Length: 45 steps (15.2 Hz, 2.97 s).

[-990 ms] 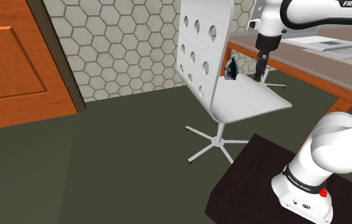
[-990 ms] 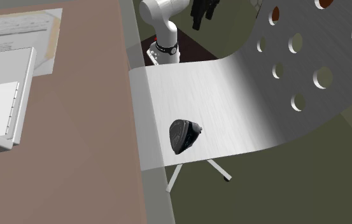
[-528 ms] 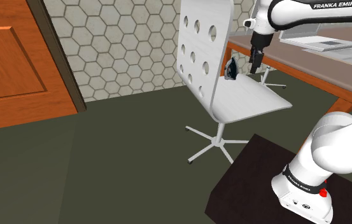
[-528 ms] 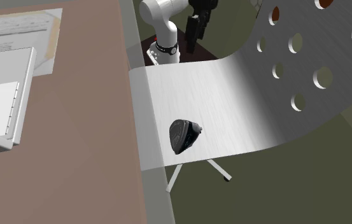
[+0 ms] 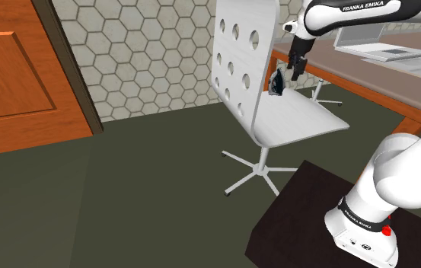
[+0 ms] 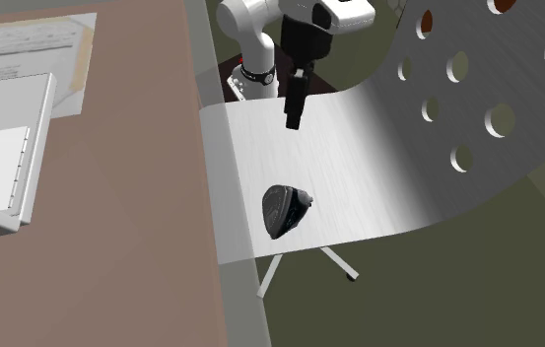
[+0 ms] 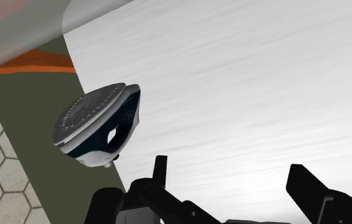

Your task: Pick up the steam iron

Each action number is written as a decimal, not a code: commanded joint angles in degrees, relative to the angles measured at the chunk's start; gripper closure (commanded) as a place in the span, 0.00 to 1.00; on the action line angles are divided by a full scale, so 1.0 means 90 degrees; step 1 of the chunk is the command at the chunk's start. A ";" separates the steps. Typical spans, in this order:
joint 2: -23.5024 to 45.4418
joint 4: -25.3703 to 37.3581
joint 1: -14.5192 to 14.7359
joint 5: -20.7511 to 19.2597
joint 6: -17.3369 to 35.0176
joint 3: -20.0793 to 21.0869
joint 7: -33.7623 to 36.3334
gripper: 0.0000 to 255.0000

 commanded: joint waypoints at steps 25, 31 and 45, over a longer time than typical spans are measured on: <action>0.2808 0.1657 0.0244 0.1860 0.1455 -0.1181 -0.3151 1.00; 0.2777 0.1798 0.0245 0.1840 0.1289 -0.1181 -0.3145 1.00; 0.2750 0.2898 0.0243 0.1830 0.0168 -0.1186 -0.3159 1.00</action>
